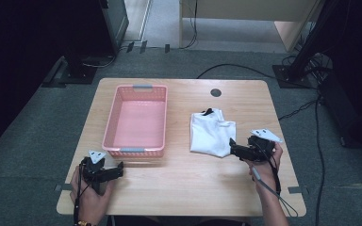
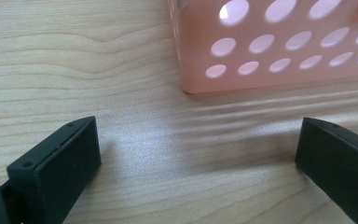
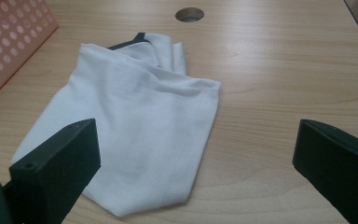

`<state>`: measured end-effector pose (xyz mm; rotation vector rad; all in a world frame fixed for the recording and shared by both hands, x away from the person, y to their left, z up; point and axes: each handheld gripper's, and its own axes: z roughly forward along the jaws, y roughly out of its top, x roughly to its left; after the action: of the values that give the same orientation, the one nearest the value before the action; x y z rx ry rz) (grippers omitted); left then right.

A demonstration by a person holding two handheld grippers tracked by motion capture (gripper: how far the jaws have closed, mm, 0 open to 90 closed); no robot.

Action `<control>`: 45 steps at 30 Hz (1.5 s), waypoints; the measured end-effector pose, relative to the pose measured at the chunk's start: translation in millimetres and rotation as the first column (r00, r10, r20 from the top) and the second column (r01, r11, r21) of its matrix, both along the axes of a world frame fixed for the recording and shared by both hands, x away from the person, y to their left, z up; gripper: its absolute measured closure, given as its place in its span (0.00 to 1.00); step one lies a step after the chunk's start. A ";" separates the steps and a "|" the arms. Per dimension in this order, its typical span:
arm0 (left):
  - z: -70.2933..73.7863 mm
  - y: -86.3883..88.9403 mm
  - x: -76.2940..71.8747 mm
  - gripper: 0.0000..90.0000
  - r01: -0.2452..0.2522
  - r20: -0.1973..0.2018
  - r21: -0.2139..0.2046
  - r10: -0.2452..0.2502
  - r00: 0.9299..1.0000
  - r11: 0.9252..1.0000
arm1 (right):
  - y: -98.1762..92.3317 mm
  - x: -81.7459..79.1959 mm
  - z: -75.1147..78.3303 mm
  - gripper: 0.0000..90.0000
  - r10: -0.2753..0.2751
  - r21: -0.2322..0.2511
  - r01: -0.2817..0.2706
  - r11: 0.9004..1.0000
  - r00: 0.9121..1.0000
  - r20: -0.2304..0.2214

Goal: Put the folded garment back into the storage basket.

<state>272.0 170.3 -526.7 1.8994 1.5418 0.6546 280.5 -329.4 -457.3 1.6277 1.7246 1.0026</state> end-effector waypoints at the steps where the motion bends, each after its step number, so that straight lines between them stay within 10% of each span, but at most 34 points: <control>1: 0.0 0.0 0.0 0.00 0.000 0.000 0.000 0.000 1.000 1.000 | 1.3 1.0 0.3 0.01 0.004 0.000 -0.004 1.000 1.000 0.003; 45: 0.1 0.4 -0.2 0.00 0.004 -0.001 0.001 -0.004 1.000 1.000 | 58.7 42.9 -0.6 0.02 0.051 0.006 -0.051 0.999 0.999 -0.001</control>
<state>271.9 170.7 -526.7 1.9038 1.5378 0.6525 323.3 -270.7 -457.9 1.5949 1.7737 1.0321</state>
